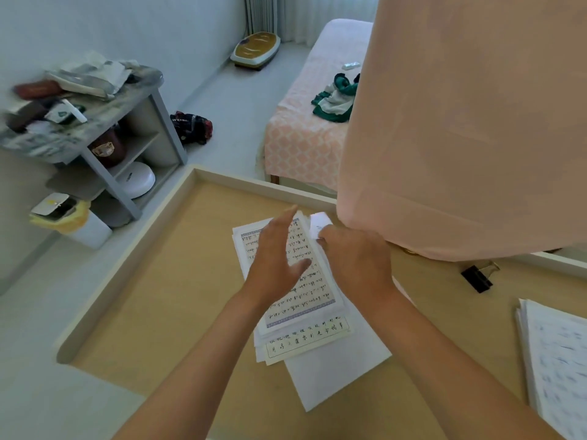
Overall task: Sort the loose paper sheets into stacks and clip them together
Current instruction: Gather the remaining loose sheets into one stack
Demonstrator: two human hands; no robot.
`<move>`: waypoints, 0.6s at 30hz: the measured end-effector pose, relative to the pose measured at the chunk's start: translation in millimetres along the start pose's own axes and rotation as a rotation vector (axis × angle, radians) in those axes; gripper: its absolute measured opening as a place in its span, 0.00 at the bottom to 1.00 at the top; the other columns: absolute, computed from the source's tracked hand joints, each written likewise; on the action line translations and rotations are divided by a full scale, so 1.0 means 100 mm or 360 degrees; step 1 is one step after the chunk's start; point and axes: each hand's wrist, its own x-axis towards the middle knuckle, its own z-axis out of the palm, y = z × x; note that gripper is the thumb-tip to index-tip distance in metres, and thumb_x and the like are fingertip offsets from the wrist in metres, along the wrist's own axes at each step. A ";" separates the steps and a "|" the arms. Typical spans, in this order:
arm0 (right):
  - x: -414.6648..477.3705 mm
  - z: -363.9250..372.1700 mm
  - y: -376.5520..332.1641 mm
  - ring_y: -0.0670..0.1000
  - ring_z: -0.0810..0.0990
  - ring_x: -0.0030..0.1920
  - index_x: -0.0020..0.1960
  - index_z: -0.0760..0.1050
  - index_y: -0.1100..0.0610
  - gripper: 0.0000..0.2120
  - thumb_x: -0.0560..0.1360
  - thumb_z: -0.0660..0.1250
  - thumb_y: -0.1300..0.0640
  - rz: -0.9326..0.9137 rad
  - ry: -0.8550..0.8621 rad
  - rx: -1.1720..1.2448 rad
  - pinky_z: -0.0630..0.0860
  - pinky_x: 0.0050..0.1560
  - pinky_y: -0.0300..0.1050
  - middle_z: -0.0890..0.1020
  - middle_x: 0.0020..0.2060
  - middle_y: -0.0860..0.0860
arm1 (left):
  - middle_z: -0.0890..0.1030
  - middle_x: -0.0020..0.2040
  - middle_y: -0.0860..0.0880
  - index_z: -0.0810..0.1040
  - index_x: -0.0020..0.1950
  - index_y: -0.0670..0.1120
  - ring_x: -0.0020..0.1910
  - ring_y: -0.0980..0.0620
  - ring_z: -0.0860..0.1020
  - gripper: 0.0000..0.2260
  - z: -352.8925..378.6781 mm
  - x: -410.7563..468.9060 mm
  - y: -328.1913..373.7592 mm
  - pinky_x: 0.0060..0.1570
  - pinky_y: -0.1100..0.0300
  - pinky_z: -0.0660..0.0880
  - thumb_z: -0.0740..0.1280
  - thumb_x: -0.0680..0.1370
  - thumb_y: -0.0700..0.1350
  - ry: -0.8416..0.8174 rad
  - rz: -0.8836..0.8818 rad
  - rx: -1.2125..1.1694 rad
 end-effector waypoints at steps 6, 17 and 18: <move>-0.16 -0.16 0.04 0.51 0.80 0.32 0.49 0.81 0.51 0.08 0.72 0.76 0.53 -0.0088 -0.0027 0.0288 0.74 0.34 0.45 0.83 0.36 0.46 | 0.83 0.53 0.56 0.84 0.53 0.52 0.54 0.58 0.79 0.08 0.06 0.08 0.19 0.56 0.53 0.76 0.73 0.76 0.42 -0.0047 0.0174 -0.0089; -0.48 0.05 0.55 0.43 0.71 0.65 0.70 0.67 0.44 0.32 0.70 0.78 0.50 0.1393 -0.0713 0.1814 0.70 0.61 0.42 0.72 0.64 0.40 | 0.81 0.45 0.50 0.75 0.48 0.48 0.46 0.48 0.81 0.06 -0.33 0.08 0.16 0.44 0.52 0.79 0.68 0.79 0.50 0.0433 -0.0723 -0.0645; -0.52 0.12 0.52 0.45 0.73 0.64 0.71 0.66 0.46 0.34 0.70 0.78 0.48 0.1504 -0.0814 0.1911 0.73 0.61 0.44 0.73 0.65 0.43 | 0.80 0.45 0.51 0.74 0.47 0.49 0.46 0.48 0.81 0.06 -0.29 0.03 0.11 0.43 0.54 0.77 0.67 0.80 0.49 0.0427 -0.0807 -0.0643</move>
